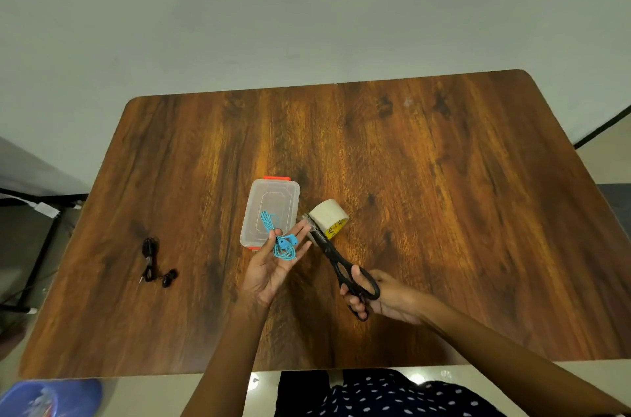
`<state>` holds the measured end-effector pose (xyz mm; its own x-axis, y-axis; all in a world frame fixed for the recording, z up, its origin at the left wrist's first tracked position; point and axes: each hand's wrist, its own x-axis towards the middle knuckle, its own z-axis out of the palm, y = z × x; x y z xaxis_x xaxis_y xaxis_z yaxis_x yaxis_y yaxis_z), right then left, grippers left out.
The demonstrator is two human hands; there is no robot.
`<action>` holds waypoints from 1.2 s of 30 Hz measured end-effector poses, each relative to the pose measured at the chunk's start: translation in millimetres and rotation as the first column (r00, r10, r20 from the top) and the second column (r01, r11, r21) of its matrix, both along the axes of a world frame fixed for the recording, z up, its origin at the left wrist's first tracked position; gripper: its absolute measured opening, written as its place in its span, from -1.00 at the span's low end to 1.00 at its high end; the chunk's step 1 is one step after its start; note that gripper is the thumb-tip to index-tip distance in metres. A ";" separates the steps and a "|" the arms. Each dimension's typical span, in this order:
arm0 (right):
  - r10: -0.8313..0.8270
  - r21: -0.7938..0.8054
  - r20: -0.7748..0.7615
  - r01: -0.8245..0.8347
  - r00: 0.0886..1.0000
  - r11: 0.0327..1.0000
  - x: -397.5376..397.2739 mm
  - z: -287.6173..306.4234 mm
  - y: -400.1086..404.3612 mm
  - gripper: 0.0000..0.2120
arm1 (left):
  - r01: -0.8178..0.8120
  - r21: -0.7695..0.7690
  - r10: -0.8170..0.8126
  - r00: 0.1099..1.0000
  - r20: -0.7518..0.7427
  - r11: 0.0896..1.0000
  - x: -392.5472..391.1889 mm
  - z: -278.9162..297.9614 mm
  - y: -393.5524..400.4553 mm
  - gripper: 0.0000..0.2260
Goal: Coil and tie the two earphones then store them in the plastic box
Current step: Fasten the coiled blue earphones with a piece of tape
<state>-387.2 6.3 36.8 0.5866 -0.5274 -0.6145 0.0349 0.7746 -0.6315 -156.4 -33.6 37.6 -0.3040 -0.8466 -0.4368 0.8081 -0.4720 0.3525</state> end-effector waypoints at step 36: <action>-0.396 -0.342 -0.532 0.238 0.748 0.909 -49.8 10.4 -55.0 -0.56 | -0.316 0.024 0.317 0.945 -0.083 0.949 -37.0 8.3 -31.6 -0.07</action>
<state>-436.9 -48.7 47.2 -0.0670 -0.7914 -0.6076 -0.1805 0.6085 -0.7728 -193.4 -65.1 45.8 -0.0576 -0.9008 -0.4305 0.9429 -0.1908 0.2731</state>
